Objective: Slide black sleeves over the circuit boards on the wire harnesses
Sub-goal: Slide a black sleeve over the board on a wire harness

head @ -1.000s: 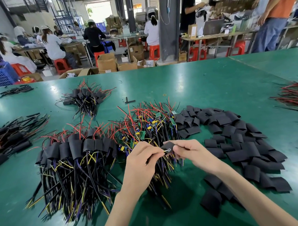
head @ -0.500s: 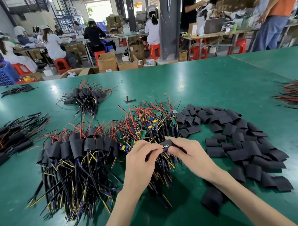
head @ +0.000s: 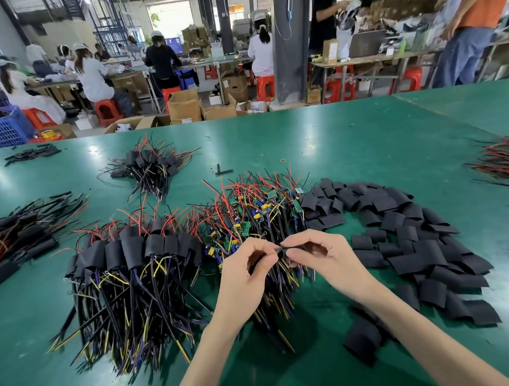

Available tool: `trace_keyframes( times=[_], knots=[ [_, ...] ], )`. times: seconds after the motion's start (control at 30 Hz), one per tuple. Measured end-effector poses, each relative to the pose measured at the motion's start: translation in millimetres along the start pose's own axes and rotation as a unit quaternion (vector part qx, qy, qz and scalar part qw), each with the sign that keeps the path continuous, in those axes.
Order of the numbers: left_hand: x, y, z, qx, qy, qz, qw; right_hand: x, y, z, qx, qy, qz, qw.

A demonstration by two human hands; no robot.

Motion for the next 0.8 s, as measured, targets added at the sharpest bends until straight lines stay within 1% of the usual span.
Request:
trace_keyframes(
  times=[0.1, 0.17, 0.23, 0.3, 0.33, 0.5, 0.57, 0.7, 0.8],
  knots=[
    [1, 1, 1, 0.011, -0.004, 0.002, 1.0, -1, 2, -1, 0.001, -0.005, -0.034, 0.999],
    [1, 2, 2, 0.026, -0.008, -0.007, 1.0, 0, 5, -2, 0.019, 0.001, -0.057, 0.998],
    [1, 2, 2, 0.036, -0.008, -0.016, 0.999, 2, 7, -2, 0.044, 0.006, -0.104, 0.994],
    [1, 2, 1, 0.034, -0.004, -0.017, 0.999, 3, 8, -2, 0.068, -0.001, -0.161, 0.985],
    [1, 3, 1, 0.029, -0.001, -0.016, 0.999, 3, 9, -1, 0.075, -0.004, -0.168, 0.983],
    [5, 3, 2, 0.019, 0.01, -0.015, 1.0, 5, 13, -1, 0.092, 0.0, -0.052, 0.994],
    [6, 3, 2, 0.015, 0.029, -0.003, 0.999, 9, 12, -1, 0.092, 0.002, -0.06, 0.994],
    [7, 2, 2, 0.01, 0.043, 0.009, 0.999, 9, 9, 0, 0.083, 0.016, -0.127, 0.988],
    [7, 1, 2, -0.002, 0.055, 0.012, 0.998, 6, 2, -1, 0.071, -0.019, -0.104, 0.992]
  ],
)
Point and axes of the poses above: each hand's wrist, its own z-axis away from the middle knuckle, its own x-axis out of the palm, y = z × x, the point moved 1 cm from there along -z, towards the middle knuckle, and after that the axes turned 2 degrees about z, right-handed, at the moved point
